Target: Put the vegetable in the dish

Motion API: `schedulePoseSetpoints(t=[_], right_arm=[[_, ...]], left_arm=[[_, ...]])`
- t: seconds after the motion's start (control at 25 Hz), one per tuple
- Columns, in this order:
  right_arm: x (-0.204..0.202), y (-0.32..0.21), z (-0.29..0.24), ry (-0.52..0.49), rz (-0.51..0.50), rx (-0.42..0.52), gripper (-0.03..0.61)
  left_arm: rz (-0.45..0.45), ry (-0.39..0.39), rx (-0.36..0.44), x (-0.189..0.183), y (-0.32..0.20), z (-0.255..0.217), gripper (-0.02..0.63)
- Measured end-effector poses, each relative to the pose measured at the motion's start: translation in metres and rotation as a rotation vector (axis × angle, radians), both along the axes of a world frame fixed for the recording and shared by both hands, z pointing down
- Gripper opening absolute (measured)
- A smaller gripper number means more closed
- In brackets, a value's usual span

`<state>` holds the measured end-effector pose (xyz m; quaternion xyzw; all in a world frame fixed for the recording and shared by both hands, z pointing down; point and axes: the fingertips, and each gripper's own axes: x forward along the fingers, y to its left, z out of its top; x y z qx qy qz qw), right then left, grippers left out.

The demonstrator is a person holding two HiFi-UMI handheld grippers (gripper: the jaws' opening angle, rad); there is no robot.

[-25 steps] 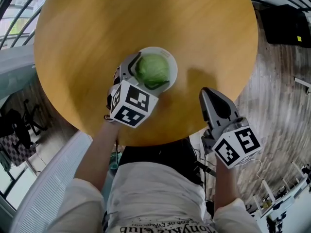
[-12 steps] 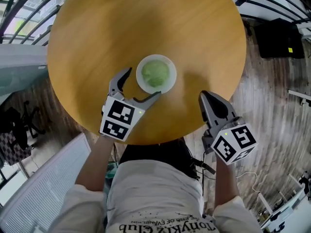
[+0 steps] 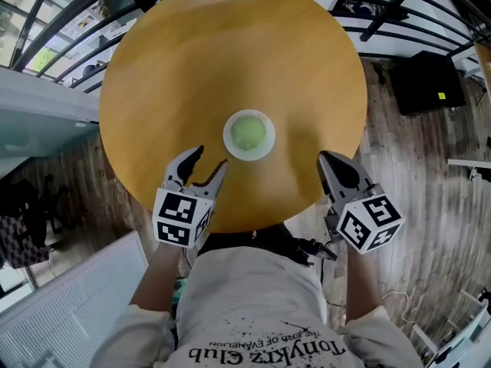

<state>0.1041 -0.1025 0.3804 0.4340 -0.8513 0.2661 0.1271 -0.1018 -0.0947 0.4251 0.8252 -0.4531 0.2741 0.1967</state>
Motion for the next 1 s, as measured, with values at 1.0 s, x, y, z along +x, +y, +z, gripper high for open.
schedulePoseSetpoints(t=[1.0], right_arm=[[-0.024,0.005,-0.057,0.028,-0.06,0.068,0.017]], left_arm=[[-0.052,0.085,0.076,-0.001,0.027,-0.057,0.023]])
